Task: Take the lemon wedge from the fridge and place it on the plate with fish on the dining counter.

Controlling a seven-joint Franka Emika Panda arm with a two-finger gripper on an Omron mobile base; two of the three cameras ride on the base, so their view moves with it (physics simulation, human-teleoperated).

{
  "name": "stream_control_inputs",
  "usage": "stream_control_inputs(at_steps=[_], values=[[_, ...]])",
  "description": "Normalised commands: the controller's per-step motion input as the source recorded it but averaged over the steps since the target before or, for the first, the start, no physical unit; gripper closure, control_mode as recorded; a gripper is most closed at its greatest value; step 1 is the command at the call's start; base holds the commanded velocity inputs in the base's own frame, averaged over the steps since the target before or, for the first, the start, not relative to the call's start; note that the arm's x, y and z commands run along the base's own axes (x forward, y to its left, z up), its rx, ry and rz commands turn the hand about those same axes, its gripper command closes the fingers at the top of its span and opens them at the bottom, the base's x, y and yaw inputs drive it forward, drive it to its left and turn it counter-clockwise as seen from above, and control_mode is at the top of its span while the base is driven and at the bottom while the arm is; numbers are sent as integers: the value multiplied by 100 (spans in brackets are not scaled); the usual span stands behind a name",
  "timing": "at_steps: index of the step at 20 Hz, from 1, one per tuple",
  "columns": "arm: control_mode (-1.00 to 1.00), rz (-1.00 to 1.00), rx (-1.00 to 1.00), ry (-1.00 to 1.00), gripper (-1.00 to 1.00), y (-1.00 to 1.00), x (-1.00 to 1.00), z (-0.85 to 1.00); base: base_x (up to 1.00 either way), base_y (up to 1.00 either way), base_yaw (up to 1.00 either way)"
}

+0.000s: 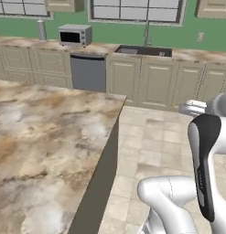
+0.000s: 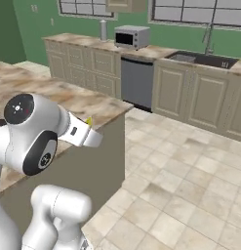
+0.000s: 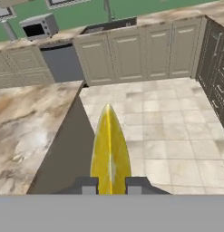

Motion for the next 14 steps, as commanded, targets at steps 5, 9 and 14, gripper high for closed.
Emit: stream_control_inputs(at_steps=[5,9,14], values=[[100,0,0,0,100,0,0,0,100,-100,0],[100,0,0,0,100,0,0,0,100,-92,11],[100,0,0,0,100,0,0,0,100,-80,18]])
